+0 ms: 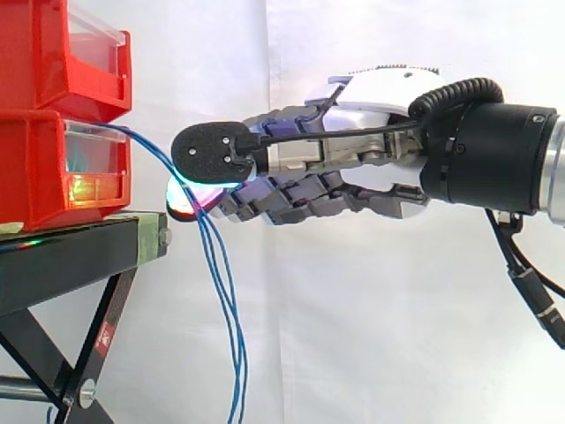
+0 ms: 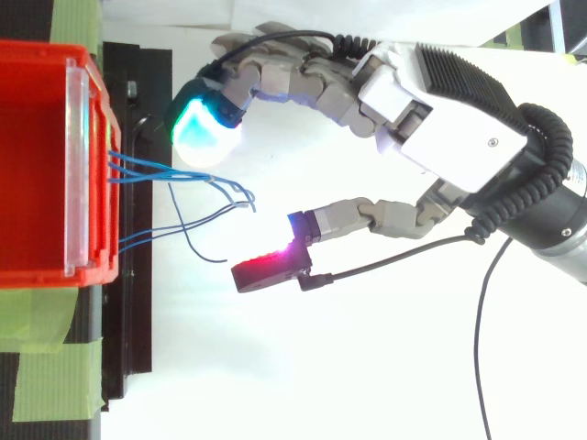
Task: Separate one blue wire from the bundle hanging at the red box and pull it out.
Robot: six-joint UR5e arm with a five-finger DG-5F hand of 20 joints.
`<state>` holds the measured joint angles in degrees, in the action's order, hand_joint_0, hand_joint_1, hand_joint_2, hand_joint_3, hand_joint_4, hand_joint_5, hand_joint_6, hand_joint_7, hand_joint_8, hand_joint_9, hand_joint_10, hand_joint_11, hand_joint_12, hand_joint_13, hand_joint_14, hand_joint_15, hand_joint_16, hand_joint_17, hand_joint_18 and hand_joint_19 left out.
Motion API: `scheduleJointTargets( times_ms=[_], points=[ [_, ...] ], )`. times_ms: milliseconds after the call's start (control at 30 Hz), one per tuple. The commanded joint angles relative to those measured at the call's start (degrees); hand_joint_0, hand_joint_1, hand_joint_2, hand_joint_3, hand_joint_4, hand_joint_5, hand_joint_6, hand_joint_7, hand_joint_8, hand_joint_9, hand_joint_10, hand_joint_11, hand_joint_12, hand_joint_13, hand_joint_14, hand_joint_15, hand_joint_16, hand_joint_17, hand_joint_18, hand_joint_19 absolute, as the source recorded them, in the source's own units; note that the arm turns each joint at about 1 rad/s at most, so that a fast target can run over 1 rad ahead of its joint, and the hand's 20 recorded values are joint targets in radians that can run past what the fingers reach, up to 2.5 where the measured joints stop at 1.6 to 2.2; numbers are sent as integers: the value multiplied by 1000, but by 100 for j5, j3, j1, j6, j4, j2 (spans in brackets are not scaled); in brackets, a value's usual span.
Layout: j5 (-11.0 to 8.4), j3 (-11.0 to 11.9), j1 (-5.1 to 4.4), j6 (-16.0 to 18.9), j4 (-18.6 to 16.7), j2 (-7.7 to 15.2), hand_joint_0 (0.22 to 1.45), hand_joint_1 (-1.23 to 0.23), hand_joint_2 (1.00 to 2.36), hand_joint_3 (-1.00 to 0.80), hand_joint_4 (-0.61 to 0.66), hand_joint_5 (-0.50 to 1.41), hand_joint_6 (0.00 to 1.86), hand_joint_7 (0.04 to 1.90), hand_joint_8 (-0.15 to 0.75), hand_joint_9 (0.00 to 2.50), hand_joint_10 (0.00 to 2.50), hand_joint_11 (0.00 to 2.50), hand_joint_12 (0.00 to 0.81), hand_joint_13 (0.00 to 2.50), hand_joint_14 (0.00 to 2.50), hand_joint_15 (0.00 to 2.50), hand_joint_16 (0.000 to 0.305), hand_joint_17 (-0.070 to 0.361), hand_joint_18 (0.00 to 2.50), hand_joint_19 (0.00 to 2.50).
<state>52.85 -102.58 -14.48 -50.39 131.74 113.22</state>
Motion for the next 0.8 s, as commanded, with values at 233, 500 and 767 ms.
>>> scheduleJointTargets(
  times_ms=[233, 500, 767],
  points=[
    [-3, 1, -20, 47, -158, 16, 534, -715, 1000, -500, 305, -140, 503, 1028, 322, 561, 4, 153, 395, 366, 6, 191, 59, 132, 276, 66],
    [-3, 1, -46, 47, -158, 34, 534, -707, 1000, -500, 301, -140, 503, 1023, 322, 564, 4, 151, 398, 380, 6, 201, 58, 131, 286, 82],
    [15, 19, -64, 478, -395, 315, 533, -700, 1000, -500, 306, -140, 503, 1024, 323, 567, 7, 155, 399, 386, 6, 209, 58, 131, 292, 82]
  ],
)
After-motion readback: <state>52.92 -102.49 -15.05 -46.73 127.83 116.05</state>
